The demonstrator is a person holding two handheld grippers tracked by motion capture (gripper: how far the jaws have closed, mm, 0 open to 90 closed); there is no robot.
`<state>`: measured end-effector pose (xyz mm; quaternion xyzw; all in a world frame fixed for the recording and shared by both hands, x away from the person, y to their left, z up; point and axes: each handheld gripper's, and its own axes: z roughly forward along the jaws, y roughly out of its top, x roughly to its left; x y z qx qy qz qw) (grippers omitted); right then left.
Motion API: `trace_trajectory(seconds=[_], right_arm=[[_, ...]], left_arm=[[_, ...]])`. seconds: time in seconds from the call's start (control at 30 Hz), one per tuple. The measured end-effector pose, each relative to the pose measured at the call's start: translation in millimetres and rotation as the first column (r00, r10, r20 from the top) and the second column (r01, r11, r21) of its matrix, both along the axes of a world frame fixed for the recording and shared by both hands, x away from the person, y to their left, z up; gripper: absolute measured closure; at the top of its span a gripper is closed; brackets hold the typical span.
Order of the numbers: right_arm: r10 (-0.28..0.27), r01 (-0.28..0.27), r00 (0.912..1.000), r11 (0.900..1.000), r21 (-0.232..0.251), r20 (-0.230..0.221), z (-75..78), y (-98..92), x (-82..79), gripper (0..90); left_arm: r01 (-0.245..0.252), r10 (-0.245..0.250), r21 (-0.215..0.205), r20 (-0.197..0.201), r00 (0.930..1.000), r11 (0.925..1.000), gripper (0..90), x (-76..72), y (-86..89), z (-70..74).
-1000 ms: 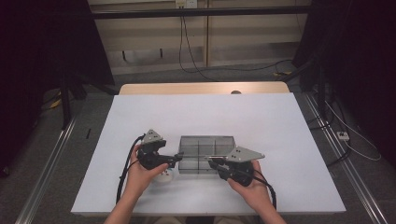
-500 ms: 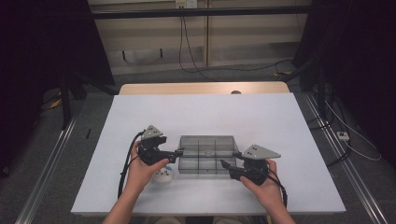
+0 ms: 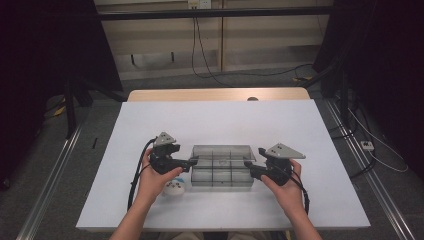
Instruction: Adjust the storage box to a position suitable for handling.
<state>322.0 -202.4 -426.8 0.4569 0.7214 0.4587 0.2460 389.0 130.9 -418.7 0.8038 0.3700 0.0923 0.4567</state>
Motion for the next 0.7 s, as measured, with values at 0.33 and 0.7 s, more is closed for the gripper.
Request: trace_trajectory(seconds=[0.33,0.7], right_arm=[[0.010,-0.010,0.9998,1.000,0.004,0.015,4.5,6.7,13.3,41.9],[0.021,-0.021,0.9997,1.000,0.013,0.014,6.6,12.2,24.1,43.4]], left_arm=[[-0.003,0.004,-0.036,0.024,0.9997,0.9994,20.3,5.1,-1.5,4.0],[0.013,-0.011,-0.035,0.043,0.9990,0.9993,29.6,12.1,-8.2,9.4]])
